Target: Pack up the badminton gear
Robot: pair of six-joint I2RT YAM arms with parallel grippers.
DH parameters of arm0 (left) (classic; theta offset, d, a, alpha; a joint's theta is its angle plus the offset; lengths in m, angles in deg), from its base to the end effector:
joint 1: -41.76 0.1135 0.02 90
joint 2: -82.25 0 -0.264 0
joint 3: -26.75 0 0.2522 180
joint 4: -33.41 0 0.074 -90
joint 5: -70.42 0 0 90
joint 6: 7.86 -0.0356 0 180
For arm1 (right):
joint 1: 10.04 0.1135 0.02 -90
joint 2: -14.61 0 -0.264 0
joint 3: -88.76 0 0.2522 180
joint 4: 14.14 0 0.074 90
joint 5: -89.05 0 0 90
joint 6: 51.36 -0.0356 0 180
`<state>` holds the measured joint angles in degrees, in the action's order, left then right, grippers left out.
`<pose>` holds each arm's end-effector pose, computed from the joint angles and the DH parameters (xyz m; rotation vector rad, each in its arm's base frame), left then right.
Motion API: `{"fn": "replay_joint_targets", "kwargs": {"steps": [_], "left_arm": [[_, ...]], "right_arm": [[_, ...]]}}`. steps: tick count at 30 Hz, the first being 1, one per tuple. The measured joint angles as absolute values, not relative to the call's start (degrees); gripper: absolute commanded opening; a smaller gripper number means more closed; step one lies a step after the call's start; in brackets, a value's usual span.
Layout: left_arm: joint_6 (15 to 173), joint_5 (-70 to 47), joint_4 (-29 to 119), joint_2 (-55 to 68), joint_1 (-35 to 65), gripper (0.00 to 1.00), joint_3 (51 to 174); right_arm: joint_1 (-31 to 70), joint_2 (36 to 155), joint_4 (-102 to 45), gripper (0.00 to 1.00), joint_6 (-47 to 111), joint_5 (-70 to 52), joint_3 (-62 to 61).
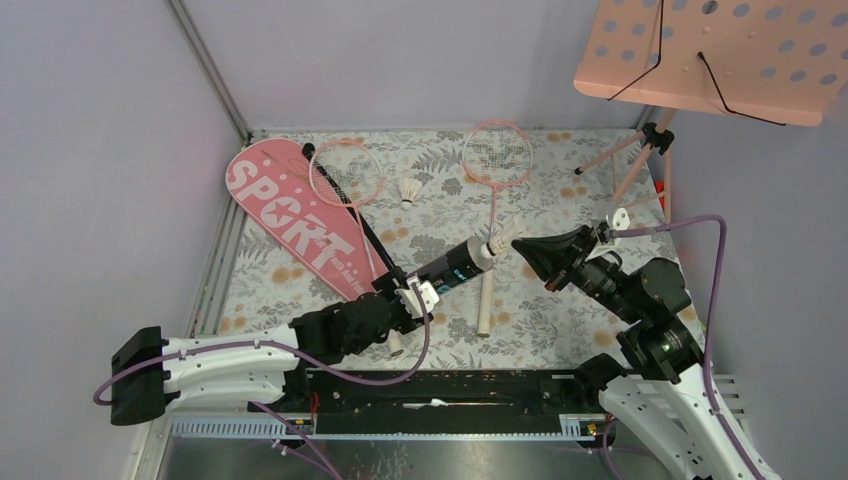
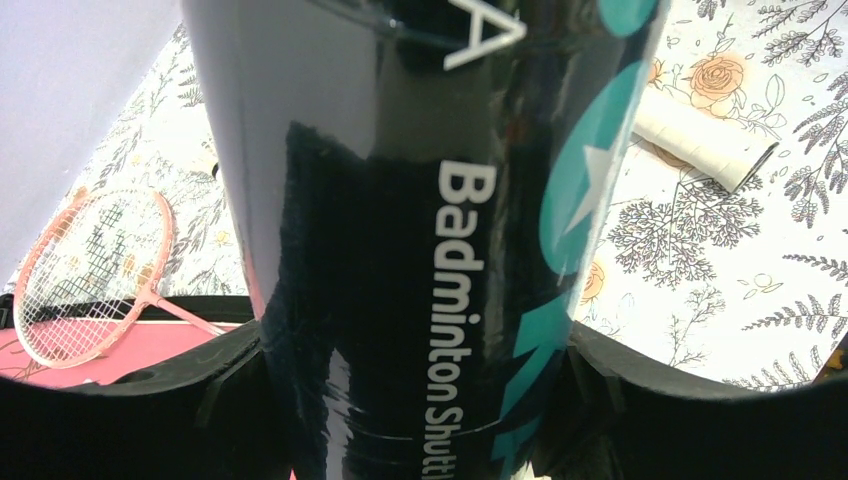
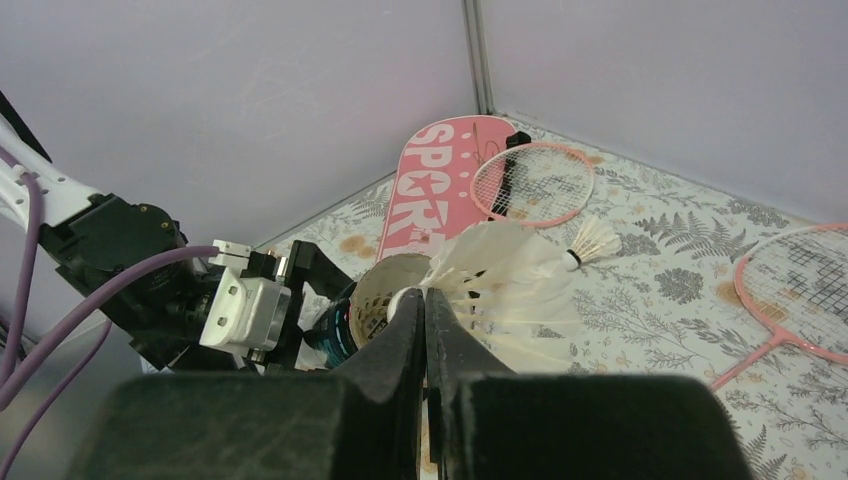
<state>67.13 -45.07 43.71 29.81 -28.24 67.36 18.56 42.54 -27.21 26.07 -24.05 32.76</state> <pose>0.0842 -0.1867 0.2311 1.0714 1.5973 -0.2092 0.0920 0.0661 0.3835 -0.5388 1.2738 0.8681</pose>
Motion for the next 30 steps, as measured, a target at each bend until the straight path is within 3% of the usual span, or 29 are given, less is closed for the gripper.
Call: {"fn": "replay_joint_targets", "kwargs": {"steps": [13,20,30], "left_arm": [[67.22,-44.57,43.22,30.9,-28.24,0.16,67.34],[67.33,-44.29,43.03,31.27,-28.19,0.16,67.1],[67.31,-44.2,43.53,34.31,-27.91,0.17,65.64]], "right_arm": [[18.58,48.85,-26.81,0.0,24.08,-30.82,32.76],[19.54,54.08,-16.26,0.0,12.84,-41.4,34.55],[25.2,59.32,-18.9,0.0,11.53,-37.18,31.39]]}}
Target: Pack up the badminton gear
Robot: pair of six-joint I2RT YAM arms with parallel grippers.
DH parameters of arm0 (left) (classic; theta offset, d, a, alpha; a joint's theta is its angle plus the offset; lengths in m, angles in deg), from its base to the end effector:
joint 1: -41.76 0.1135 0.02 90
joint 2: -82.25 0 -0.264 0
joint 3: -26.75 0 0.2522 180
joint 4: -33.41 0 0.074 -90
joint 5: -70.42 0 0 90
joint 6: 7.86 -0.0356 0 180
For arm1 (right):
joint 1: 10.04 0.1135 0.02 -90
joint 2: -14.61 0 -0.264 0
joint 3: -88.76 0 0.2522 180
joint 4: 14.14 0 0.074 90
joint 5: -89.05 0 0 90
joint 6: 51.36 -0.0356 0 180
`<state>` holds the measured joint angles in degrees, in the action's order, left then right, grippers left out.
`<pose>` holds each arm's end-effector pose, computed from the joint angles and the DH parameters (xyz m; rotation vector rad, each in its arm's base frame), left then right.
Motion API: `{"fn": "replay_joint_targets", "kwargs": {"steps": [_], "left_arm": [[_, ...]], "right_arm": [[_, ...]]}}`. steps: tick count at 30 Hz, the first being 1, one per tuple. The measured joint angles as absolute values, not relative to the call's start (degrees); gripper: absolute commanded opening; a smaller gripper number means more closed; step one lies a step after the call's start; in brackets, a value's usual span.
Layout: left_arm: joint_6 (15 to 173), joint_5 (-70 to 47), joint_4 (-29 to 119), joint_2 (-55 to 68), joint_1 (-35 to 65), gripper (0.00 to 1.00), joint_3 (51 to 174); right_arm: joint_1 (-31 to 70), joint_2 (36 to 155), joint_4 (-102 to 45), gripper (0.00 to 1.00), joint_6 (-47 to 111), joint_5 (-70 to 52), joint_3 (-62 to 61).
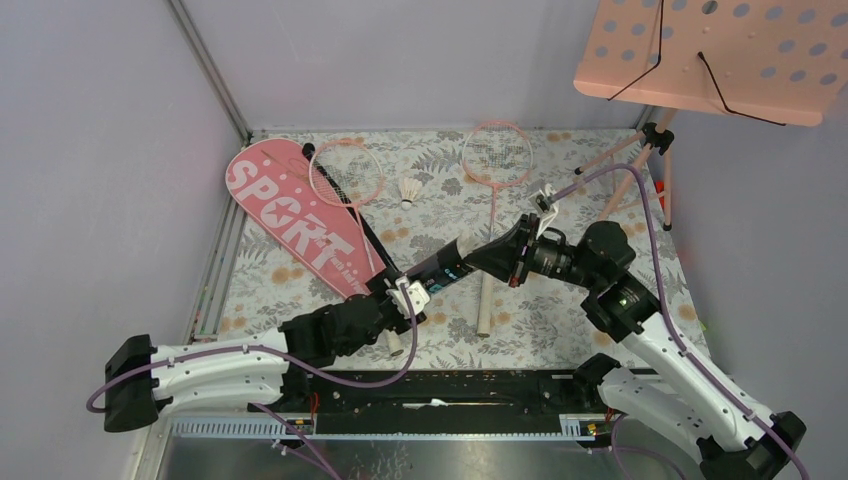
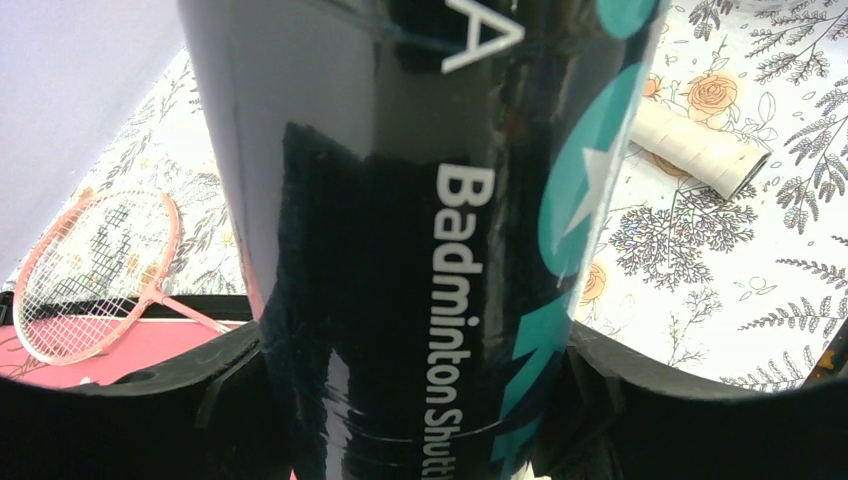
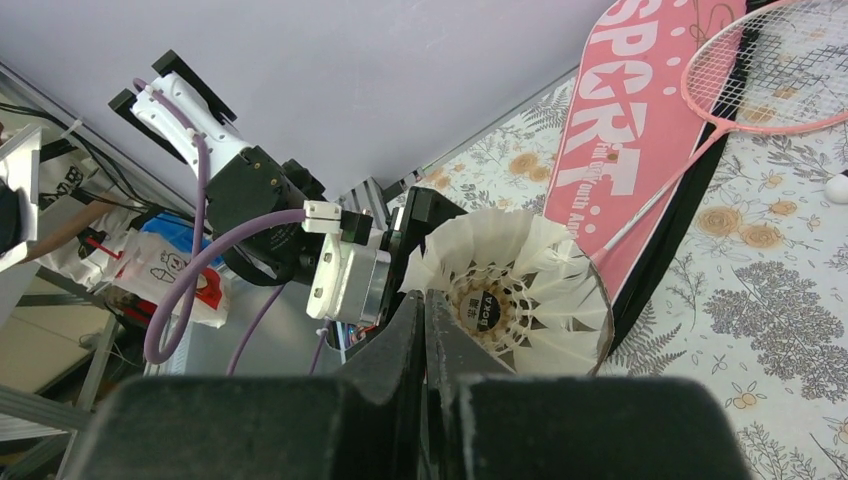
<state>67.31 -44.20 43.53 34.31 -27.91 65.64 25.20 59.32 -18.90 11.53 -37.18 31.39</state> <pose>0.0808 -0.1755 0.2349 1.0365 1.5702 -0.2487 0.1350 0.1212 0.3686 -0.6704 1.4607 1.3155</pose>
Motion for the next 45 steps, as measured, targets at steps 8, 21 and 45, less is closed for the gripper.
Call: {"fn": "replay_joint_targets", "kwargs": {"steps": [8,21,45], "left_arm": [[67.26,-44.18,43.57,36.01,-27.63,0.17,64.72],[67.07,-42.25,41.41,35.93,-27.98,0.17,64.56],[67.11,-40.46,41.17,37.89,-27.98,0.18,64.26]], "right_arm": [[26.58,61.07,-21.39,0.05,12.1,-35.98,29.07],[27.19,57.6,-23.78,0.57,9.72,-38.69,29.07],[27.45,60.24,-55.99,1.0,30.13,-15.94,6.82]]}}
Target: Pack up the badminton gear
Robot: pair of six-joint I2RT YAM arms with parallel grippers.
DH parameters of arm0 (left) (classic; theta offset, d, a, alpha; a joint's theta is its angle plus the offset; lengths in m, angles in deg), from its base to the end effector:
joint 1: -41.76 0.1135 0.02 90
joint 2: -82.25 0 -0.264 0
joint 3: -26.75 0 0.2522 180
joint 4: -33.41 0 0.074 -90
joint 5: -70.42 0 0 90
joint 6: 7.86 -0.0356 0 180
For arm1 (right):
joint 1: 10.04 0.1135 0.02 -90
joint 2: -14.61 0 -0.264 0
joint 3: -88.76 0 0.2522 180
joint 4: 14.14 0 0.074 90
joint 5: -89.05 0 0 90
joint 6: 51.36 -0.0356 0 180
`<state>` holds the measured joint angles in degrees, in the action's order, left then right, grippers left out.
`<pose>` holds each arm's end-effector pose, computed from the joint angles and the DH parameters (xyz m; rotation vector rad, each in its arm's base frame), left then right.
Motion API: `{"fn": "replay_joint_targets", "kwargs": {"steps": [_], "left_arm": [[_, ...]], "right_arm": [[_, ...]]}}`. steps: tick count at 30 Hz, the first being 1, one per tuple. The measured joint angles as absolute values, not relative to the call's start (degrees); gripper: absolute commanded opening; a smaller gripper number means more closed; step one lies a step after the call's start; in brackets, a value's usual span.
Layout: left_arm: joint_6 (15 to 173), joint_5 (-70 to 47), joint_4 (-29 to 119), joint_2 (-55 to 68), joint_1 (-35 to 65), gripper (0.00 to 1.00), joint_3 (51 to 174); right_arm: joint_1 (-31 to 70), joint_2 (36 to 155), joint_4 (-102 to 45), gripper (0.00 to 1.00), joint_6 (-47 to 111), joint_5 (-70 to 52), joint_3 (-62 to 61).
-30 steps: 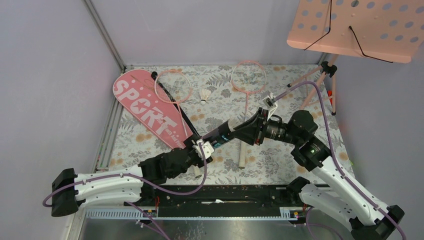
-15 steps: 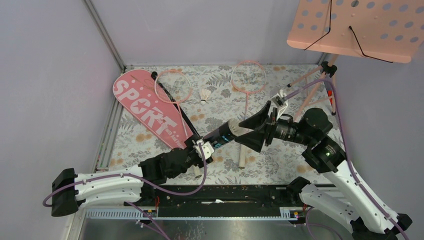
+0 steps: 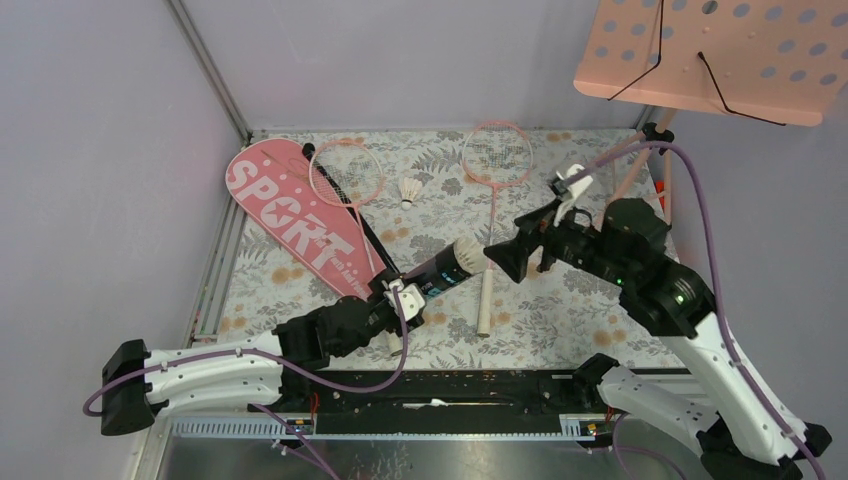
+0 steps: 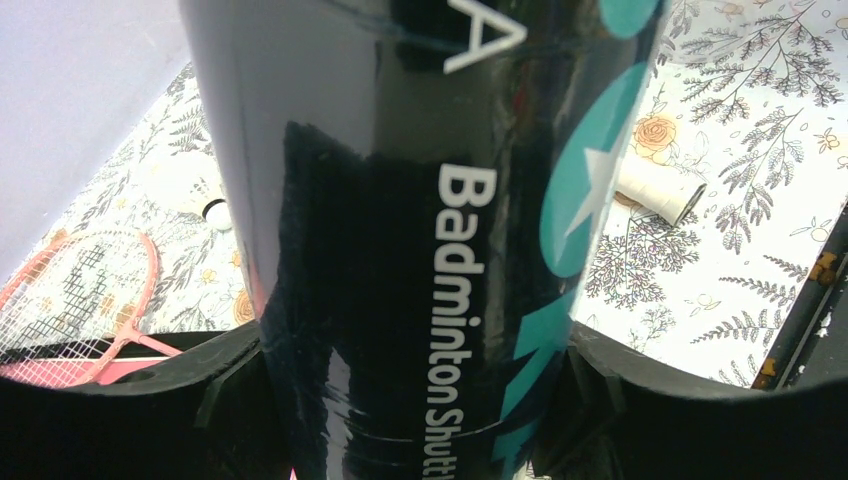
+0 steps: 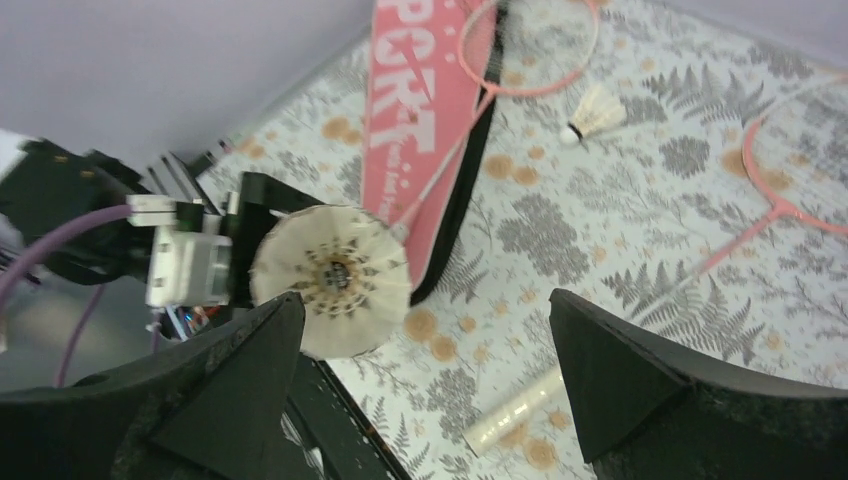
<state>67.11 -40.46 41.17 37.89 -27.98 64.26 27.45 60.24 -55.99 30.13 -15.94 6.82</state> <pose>0.0761 -0.1696 0.2409 1.0264 1.5057 -0.3453 0.1106 0.0965 0.4411 -0.6289 1.6130 0.8179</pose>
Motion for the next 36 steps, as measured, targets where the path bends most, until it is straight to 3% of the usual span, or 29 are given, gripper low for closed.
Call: {"fn": "replay_joint_targets", "kwargs": {"steps": [9,20,27,36], "left_arm": [[67.2,-39.76,41.28,37.89,-27.98,0.18,64.24],[66.37,-40.42,41.0,40.8,-28.02,0.18,62.2],[66.8,-45.18,38.18,41.35,-28.57,0.15,61.11],[69.95,-66.34,31.2,49.8,-28.39,0.15,58.97]], "right_arm": [[27.45,77.11,-61.83,1.0,33.5,-18.6,3.12],[30.56,84.9,-60.58,1.0,34.55,-24.59,1.44],[31.41,82.49,-59.58,1.0,34.55,-20.72,-0.22],[31.69,69.01,-56.04,1.0,34.81,-6.78,-6.58]]}}
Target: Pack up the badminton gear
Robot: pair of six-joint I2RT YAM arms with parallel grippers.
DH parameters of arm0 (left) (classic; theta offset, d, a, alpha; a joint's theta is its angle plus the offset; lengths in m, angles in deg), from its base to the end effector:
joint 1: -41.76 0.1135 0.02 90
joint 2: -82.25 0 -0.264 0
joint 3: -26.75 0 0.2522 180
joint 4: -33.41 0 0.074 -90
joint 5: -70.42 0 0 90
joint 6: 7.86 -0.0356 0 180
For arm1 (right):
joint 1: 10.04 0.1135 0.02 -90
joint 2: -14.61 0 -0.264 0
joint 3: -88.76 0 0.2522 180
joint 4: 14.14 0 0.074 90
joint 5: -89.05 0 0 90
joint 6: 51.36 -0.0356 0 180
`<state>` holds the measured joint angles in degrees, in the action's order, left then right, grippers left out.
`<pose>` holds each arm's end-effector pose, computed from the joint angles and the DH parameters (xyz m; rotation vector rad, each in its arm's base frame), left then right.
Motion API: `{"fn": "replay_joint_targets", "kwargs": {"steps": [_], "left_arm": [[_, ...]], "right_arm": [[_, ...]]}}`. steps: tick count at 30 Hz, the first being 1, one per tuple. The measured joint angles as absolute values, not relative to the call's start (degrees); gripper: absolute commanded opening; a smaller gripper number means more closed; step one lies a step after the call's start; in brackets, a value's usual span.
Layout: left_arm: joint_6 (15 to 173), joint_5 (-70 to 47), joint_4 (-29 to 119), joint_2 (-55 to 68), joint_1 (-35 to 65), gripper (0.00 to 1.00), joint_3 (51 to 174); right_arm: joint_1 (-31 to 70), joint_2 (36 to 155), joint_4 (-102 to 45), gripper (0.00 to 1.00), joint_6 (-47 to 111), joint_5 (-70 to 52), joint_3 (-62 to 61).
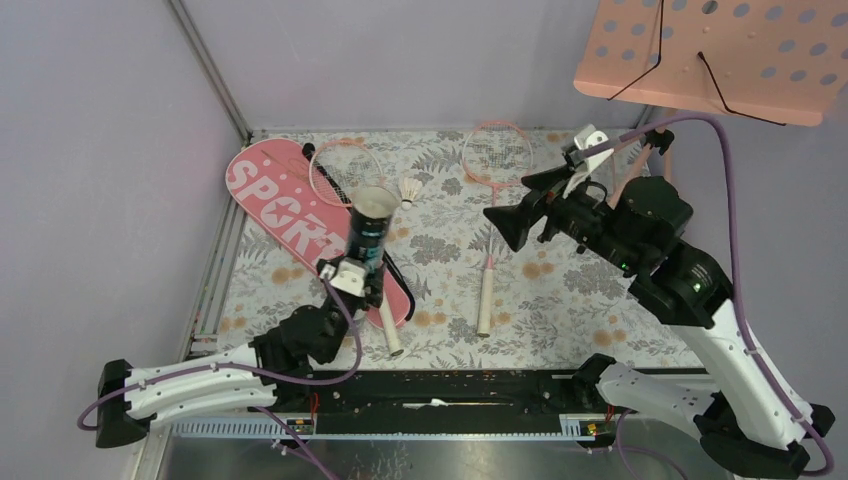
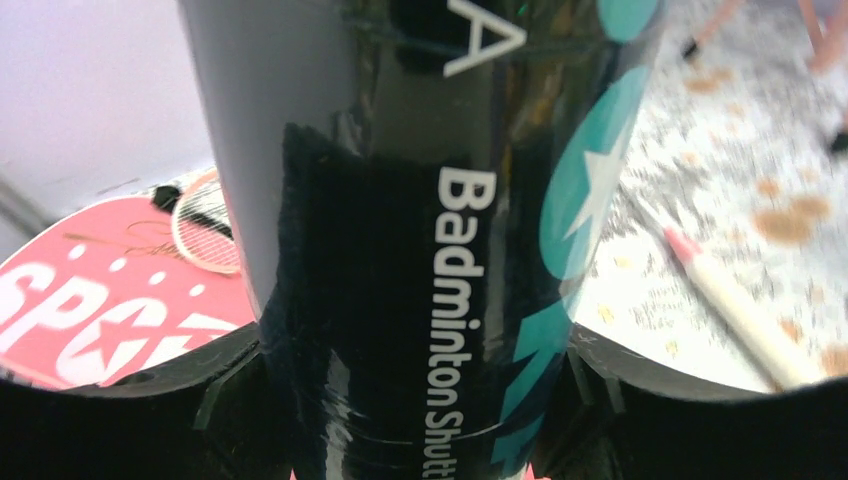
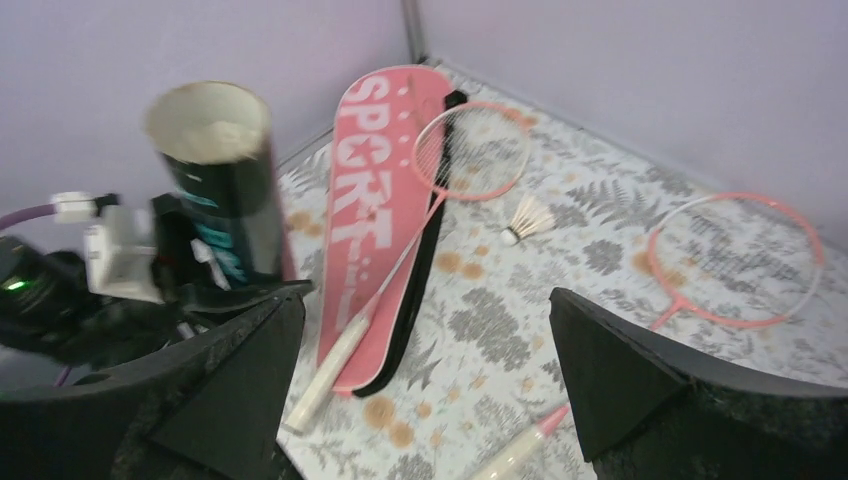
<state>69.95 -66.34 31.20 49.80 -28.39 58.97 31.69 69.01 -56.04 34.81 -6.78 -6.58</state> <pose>0.0746 -0.1302 0.2575 0.4546 1.4815 -0.1745 0.1216 0.1133 0.4916 -0.6064 1.5149 0.6970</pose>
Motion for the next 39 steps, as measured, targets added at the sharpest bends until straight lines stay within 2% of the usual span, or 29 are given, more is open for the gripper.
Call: {"fn": "replay_joint_targets", "kwargs": {"steps": [5,10,16,20,27,31,39], "left_arm": [[71.88,-77.31,27.68,57.52,-28.35,0.18,58.64],[73.43,-83.72,24.19,62.42,-28.17,0.19,56.87],[74.69,-86.14,23.66,60.45,-28.13,0.19,56.13],[74.69,-87.93,23.31,56.25,-28.13,0.19,56.13],[74.94,-88.68,23.58,52.49,-28.02,0.19,56.13],[75.04,-88.66,23.6,52.52,-28.0,0.19,56.13],[76.01,-88.48,24.69,55.79,-27.91,0.2,56.13]], "right_arm": [[30.32,74.93,-54.22,1.0,34.96,-3.76,-8.35],[25.0,95.67,-51.62,1.0,33.85,-11.02,-14.41],[20.15,121.24,-47.54,1.0,30.66,-19.02,-24.24],[18.67,135.67,-43.12,0.99,26.74,-23.02,-34.4],[17.77,161.7,-40.61,1.0,17.69,-23.78,-65.07],[16.9,168.41,-33.18,1.0,6.48,-25.34,-67.89],[15.58,170.68,-26.57,1.0,-6.26,-29.12,-64.7]]}}
